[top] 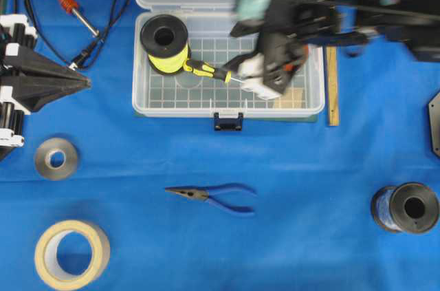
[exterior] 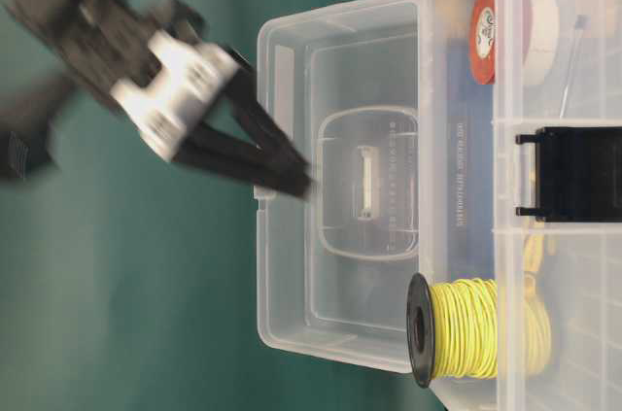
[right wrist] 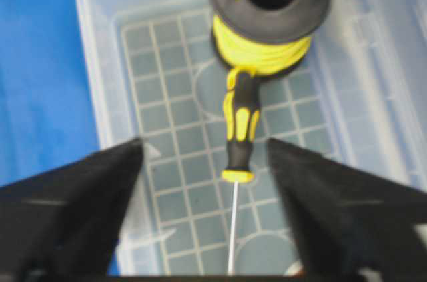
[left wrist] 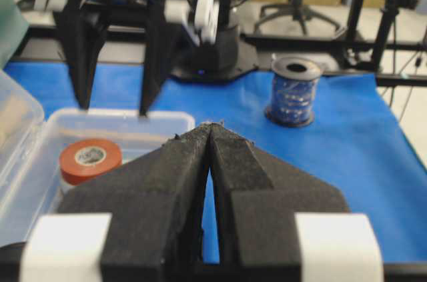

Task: Pick the screwdriver from the toolbox among several items.
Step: 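Lower the right gripper and close it on the screwdriver handle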

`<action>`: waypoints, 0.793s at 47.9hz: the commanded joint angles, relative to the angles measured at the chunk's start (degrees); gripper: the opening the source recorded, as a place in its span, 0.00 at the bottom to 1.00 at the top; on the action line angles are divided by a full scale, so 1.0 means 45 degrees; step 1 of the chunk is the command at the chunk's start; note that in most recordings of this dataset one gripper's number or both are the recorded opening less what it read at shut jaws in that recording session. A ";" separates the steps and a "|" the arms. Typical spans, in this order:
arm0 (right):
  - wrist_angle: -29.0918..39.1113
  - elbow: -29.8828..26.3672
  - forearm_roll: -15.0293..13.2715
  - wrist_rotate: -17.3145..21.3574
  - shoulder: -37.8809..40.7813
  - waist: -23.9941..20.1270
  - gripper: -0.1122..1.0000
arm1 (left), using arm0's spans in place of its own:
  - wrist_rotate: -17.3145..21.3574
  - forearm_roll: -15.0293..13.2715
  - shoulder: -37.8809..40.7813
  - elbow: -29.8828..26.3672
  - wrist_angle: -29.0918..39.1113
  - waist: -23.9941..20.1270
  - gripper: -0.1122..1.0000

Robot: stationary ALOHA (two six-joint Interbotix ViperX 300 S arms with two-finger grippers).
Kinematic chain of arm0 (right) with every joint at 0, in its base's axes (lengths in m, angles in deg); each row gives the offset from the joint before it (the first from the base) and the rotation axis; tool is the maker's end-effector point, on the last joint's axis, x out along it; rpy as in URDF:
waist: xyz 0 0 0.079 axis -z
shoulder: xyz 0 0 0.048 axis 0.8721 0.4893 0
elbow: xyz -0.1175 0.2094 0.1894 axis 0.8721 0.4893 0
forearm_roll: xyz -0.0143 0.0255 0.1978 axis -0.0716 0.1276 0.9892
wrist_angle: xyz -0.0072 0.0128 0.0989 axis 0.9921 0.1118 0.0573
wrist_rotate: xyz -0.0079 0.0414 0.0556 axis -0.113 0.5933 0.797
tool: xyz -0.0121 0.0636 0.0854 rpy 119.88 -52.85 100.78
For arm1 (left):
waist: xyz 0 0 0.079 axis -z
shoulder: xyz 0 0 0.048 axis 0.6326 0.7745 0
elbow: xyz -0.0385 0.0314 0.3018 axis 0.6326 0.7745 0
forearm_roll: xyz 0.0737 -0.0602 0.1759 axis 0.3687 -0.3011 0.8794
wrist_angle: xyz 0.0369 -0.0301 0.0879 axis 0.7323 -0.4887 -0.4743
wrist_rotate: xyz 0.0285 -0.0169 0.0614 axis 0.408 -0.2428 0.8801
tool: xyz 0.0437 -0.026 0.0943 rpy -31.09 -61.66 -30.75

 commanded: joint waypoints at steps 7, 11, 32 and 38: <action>0.0586 -0.1582 -0.0117 0.0000 0.2344 0.0117 0.78 | -0.0020 -0.0020 0.0313 -0.0176 -0.0254 0.0020 0.10; 0.0586 -0.1855 -0.0117 0.0020 0.3145 0.0195 0.77 | 0.0000 -0.0020 0.0391 -0.0176 -0.0273 0.0020 0.10; 0.0352 -0.2363 -0.0117 -0.0215 0.5215 0.0566 0.75 | 0.0000 -0.0020 0.0469 -0.0137 -0.0312 0.0020 0.10; 0.0195 -0.2363 -0.0078 -0.0215 0.5254 0.0547 0.60 | 0.0020 -0.0020 0.0449 -0.0137 -0.0273 0.0020 0.10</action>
